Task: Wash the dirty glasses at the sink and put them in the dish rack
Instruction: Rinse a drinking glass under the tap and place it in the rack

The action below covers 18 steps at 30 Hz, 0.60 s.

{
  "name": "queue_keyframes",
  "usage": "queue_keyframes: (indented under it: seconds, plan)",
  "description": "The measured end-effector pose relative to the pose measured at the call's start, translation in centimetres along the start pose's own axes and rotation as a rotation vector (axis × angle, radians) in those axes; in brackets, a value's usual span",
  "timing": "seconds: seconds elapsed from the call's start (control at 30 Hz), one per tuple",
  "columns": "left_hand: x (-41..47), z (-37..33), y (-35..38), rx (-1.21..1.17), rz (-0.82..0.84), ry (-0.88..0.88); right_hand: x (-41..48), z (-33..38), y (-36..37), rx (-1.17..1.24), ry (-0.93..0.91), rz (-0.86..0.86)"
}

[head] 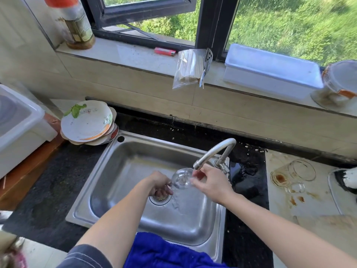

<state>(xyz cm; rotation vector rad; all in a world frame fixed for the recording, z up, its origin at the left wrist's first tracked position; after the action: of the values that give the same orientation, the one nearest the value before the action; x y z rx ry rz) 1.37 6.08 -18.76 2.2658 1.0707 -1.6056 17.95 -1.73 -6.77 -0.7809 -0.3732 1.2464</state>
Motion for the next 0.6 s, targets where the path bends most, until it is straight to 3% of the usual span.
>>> queue_keyframes:
  seconds: [0.13,0.23,0.33,0.43,0.6]
  plan:
    - [-0.8,-0.3,2.4,0.114,0.152,-0.015,1.2,-0.7,1.8,-0.22,0.163,0.175]
    - [-1.0,0.0,2.4,-0.062,0.232,0.014,1.5,-1.8,2.0,-0.142,0.174,0.237]
    - [-0.7,-0.5,1.7,-0.282,0.11,0.127,1.2,-2.3,1.9,0.012,0.24,0.227]
    - [-0.5,-0.3,1.8,-0.199,0.052,0.156,1.0,-1.6,2.2,-0.147,0.188,0.272]
    - [-1.0,1.4,1.2,0.001,0.109,0.019,1.9,-0.7,-0.2,-0.372,0.07,0.087]
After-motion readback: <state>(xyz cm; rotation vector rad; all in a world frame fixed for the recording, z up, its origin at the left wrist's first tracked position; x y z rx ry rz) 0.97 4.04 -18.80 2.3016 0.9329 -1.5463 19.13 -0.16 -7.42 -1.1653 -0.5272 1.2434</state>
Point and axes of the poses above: each hand's wrist, its own x-axis towards the middle knuckle, its own y-axis out of the palm, z = x × y, the point moved 7 cm from there along x, towards the middle knuckle, and after that the axes turned 7 degrees about -z, right-handed, at the moved point
